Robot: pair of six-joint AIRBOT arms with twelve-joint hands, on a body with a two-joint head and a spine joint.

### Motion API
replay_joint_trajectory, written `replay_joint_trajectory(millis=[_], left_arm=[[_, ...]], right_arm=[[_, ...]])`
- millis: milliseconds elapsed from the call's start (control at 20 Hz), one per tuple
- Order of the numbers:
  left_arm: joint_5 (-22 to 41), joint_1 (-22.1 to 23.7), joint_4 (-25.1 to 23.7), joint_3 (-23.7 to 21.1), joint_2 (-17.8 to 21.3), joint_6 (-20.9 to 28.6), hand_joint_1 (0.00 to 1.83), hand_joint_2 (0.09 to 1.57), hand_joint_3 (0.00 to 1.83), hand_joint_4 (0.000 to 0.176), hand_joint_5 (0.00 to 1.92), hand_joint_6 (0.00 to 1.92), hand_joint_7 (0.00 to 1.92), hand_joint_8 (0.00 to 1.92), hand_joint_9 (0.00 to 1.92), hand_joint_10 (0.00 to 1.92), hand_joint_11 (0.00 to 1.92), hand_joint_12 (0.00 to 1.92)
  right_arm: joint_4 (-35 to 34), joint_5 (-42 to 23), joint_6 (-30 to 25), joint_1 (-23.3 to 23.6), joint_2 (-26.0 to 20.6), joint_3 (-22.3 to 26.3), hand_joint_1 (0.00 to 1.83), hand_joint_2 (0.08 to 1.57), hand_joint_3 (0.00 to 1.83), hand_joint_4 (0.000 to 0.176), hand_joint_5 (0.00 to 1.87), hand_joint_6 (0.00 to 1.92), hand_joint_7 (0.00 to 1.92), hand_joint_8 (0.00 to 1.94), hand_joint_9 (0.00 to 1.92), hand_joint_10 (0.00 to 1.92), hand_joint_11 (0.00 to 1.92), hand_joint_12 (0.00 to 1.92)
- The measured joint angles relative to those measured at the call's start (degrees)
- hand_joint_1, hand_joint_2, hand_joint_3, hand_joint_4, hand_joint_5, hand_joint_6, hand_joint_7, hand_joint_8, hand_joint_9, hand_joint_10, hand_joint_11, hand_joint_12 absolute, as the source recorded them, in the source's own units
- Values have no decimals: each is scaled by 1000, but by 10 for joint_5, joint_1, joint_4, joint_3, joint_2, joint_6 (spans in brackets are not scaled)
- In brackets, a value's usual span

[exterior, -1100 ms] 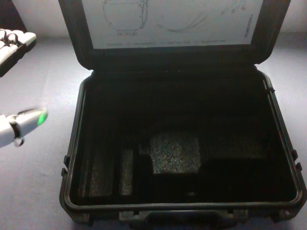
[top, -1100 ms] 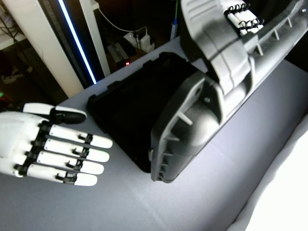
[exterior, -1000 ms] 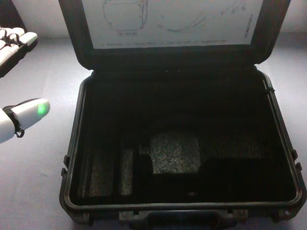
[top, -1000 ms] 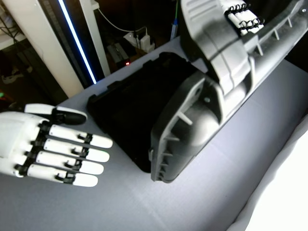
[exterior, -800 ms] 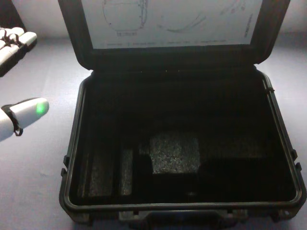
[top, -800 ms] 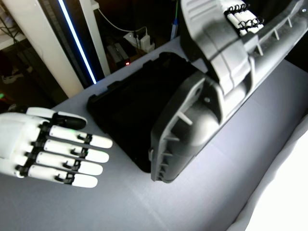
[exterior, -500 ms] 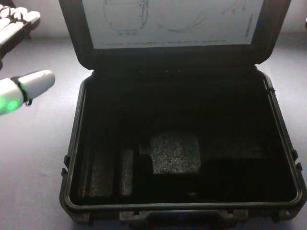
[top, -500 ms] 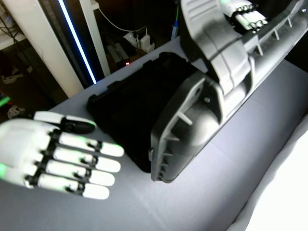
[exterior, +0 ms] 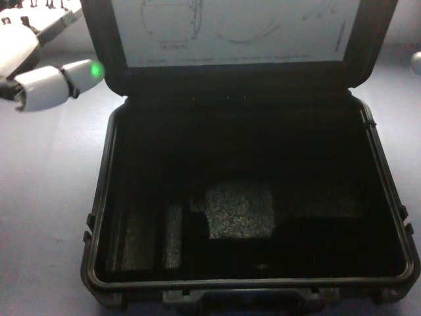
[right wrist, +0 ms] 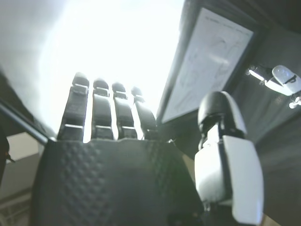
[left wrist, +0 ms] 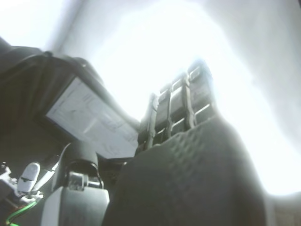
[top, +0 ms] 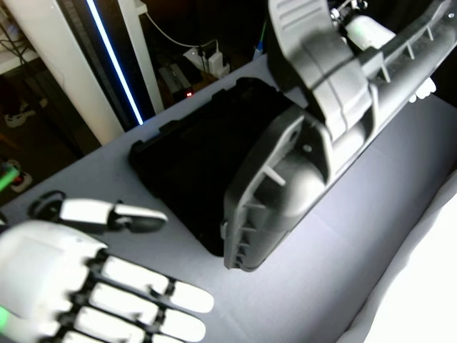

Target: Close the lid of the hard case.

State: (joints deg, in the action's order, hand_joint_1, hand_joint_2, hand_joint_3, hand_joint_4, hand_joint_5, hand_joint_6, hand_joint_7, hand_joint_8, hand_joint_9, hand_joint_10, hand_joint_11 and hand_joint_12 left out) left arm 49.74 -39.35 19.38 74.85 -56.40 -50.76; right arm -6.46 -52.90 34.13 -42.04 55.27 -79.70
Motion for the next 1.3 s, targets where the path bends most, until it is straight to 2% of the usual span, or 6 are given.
replay_joint_trajectory(millis=[300,350,550,850,1250,1300], left_arm=[[-46,47,-26,27,-16,0,0,1208,0,0,114,10,78,7,22,6,15,7],[-55,60,-39,30,-18,0,0,1219,0,9,115,10,78,7,22,5,13,6],[-75,85,-80,29,-24,0,0,1323,15,0,118,3,88,2,48,4,28,13],[-59,52,-85,-22,16,0,0,1313,3,0,100,6,90,7,50,5,6,4],[12,-5,-94,-77,55,0,0,1312,3,0,101,3,92,3,74,9,40,20],[19,-9,-92,-80,57,1,0,1303,0,0,103,4,99,6,80,10,47,23]], right_arm=[[40,54,0,55,24,-28,203,1216,0,0,0,0,0,0,0,0,0,0],[50,60,0,62,28,-31,178,1209,0,0,0,0,0,0,0,0,0,0],[65,64,0,69,30,-29,199,1205,0,0,0,0,0,0,0,0,0,0],[64,56,0,64,15,11,269,1229,4,0,0,0,0,0,0,0,0,0],[38,-60,1,-9,-9,70,265,1220,5,0,0,0,0,0,0,0,55,25],[35,-67,1,-13,-9,71,225,1231,8,9,0,0,0,0,3,1,74,34]])
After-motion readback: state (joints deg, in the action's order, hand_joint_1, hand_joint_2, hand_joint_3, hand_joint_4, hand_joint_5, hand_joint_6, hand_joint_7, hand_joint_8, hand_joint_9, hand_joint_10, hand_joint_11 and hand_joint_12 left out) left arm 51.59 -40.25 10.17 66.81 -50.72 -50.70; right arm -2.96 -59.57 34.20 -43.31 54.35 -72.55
